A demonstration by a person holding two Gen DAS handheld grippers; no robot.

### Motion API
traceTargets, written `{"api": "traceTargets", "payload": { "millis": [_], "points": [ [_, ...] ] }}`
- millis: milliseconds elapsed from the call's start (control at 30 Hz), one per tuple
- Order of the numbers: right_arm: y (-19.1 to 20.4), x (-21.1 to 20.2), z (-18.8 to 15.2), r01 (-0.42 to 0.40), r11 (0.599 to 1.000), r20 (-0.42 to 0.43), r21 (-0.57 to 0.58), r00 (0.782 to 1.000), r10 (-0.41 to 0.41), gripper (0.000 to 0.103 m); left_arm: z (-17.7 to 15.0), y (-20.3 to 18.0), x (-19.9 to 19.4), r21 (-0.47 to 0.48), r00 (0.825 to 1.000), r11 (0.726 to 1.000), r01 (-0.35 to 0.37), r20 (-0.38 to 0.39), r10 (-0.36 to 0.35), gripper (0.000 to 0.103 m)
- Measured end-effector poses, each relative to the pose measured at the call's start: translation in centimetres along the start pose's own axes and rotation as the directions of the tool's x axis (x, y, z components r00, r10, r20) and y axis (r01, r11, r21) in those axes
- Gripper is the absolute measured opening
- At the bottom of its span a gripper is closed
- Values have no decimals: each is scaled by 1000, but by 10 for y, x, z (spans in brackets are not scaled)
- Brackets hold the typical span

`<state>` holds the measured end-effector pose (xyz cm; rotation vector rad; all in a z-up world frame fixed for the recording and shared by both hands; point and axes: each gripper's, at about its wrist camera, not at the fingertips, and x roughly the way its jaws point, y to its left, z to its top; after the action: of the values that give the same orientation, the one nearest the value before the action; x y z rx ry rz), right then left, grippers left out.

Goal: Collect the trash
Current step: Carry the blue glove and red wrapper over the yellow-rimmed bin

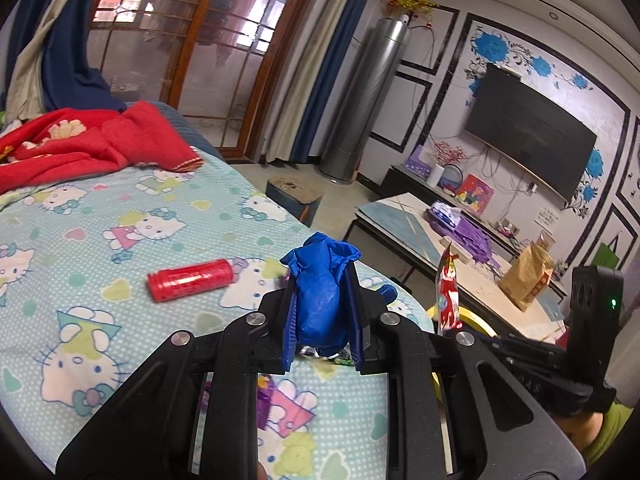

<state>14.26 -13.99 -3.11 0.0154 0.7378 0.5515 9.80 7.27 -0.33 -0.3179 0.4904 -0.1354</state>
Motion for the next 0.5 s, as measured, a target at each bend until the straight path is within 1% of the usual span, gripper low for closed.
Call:
{"api": "traceTargets", "payload": {
  "millis": [200, 500],
  "points": [
    [-23, -12, 1, 29, 999, 27, 40, 999, -30, 8, -5, -17, 5, 29, 999, 999, 32, -3, -32, 14],
    [-53, -27, 0, 64, 994, 58, 90, 996, -70, 8, -12, -41, 15, 64, 997, 995, 78, -35, -75, 14]
  ]
}}
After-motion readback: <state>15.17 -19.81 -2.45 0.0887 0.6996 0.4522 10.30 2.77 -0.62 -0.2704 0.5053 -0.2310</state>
